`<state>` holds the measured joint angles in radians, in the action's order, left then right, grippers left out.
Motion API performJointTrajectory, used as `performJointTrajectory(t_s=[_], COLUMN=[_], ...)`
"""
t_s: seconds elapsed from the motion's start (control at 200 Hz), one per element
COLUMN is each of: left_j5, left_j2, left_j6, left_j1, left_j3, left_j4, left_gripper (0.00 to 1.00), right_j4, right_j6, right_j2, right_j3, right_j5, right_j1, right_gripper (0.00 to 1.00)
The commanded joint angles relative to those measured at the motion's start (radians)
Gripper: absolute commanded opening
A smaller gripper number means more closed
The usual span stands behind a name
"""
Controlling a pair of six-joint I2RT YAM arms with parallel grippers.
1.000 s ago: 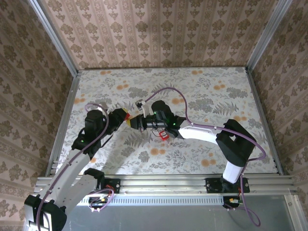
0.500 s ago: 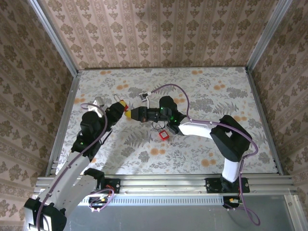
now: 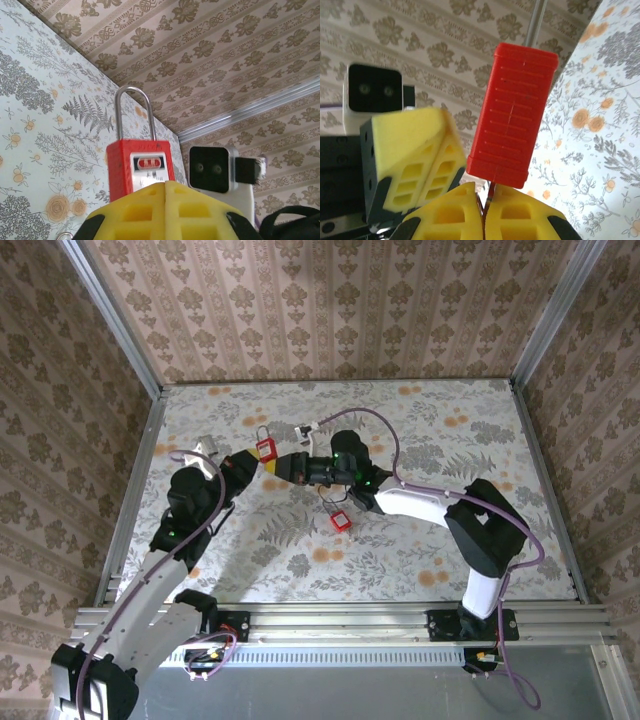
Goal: Unlock with the key
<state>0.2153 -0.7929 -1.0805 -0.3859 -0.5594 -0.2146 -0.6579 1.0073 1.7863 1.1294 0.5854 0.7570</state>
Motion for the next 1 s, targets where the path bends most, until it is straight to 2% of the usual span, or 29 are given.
performJointTrajectory(t_s=[0.0,0.085,0.145,0.255,0.375,0.49,0.75,0.84,0.99], left_j5=[0.027,0.029,0.02,0.03,0.063,0.081,0.079,0.077,0.082], left_j2=[0.001,0.021,0.044,0.079,0.067,0.036,0.024,0.017,-0.006], left_j6=[-0.027,-0.053,-0.076,-0.139,-0.198,-0.22,-0.248,-0.252,-0.257], left_j1=[0.001,0.007,0.011,0.024,0.027,0.027,0.024,0.024,0.013], left_j3=[-0.027,-0.039,-0.051,-0.05,-0.053,-0.055,-0.041,-0.031,-0.025], left_j4=[0.021,0.114,0.206,0.266,0.25,0.234,0.254,0.227,0.201], left_gripper=[0.02,0.39,0.56,0.72,0.8,0.82,0.77,0.7,0.52], right_j4=[0.087,0.093,0.124,0.223,0.338,0.46,0.483,0.505,0.523], right_j6=[-0.11,-0.142,-0.179,-0.28,-0.393,-0.502,-0.55,-0.57,-0.582], right_j2=[-0.041,-0.049,-0.059,-0.078,-0.092,-0.106,-0.119,-0.115,-0.107], right_j3=[0.028,0.012,0.011,0.028,0.064,0.105,0.109,0.123,0.138], right_j5=[-0.032,-0.042,-0.048,-0.057,-0.063,-0.114,-0.136,-0.14,-0.145], right_j1=[0.004,0.004,0.006,0.017,0.043,0.08,0.103,0.116,0.125], right_gripper=[0.0,0.0,0.0,0.0,0.0,0.0,0.0,0.0,0.0])
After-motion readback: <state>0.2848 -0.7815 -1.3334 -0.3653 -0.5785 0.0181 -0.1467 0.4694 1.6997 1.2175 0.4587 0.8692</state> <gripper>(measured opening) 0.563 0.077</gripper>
